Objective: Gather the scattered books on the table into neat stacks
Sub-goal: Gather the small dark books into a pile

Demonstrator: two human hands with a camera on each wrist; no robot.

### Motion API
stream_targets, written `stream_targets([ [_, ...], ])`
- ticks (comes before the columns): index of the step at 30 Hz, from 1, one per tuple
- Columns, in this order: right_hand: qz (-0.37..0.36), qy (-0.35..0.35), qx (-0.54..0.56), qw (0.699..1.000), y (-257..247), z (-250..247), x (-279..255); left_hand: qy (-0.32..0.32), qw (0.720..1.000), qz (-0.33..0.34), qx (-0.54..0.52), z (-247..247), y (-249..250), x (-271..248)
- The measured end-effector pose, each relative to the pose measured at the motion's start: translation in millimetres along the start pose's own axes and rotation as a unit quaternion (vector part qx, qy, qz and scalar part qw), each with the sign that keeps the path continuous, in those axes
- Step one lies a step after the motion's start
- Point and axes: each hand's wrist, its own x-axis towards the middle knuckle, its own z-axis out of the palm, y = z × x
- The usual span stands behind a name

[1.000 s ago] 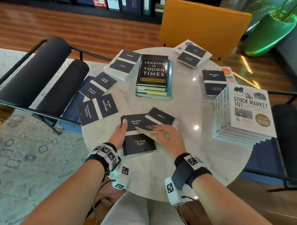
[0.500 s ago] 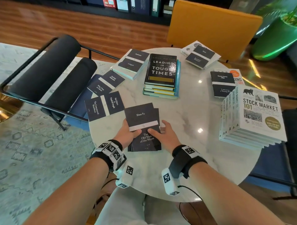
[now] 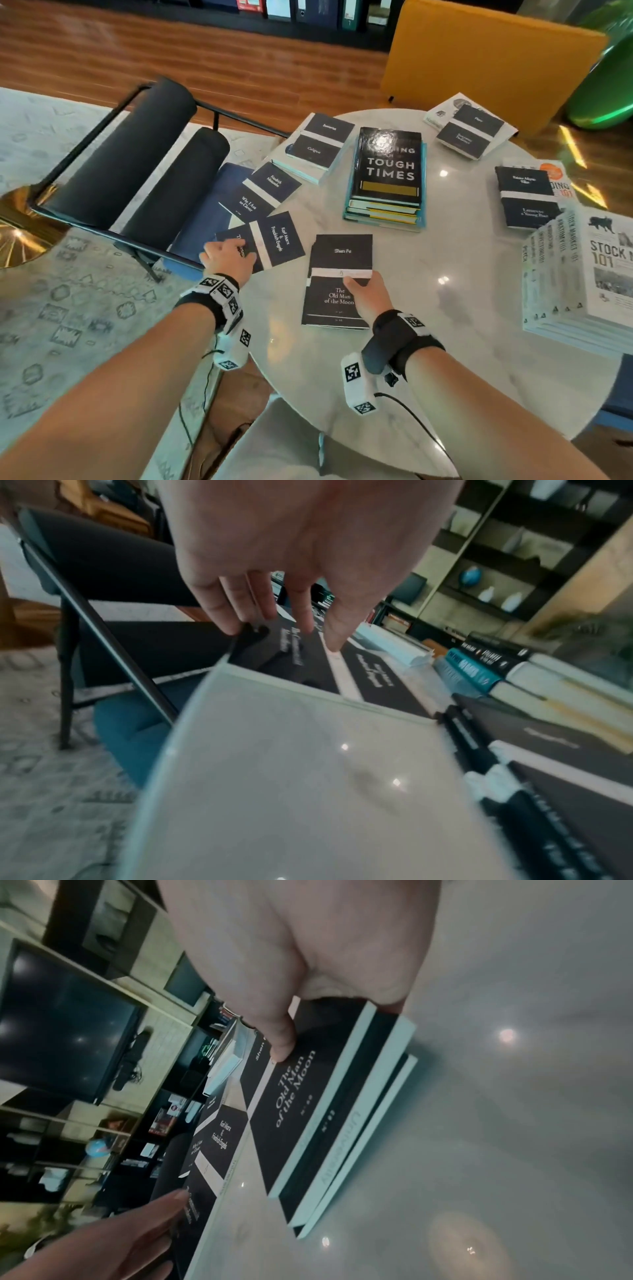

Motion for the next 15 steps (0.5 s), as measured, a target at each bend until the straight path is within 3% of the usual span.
stream_targets([
  [2, 0.0, 0.026, 0.001, 1.0, 3.2, 12.2, 6.4, 0.003, 1.0, -0.006, -0.006, -5.9, -5.5, 11.2],
  [6, 0.001, 0.063, 0.002, 0.998, -0.1, 29.4, 15.5, -0.035, 0.998, 0.059, 0.005, -13.6, -12.9, 38.3],
  [11, 0.031, 0.057, 0.057, 0.996, -12.1, 32.9, 11.6, -0.08, 0.992, 0.062, 0.071, -30.8, -17.3, 48.8],
  [15, 0.036, 0.063, 0.082, 0.994, -18.7, 34.8, 7.0, -0.115, 0.989, 0.09, -0.011, -34.7, -22.9, 51.5],
])
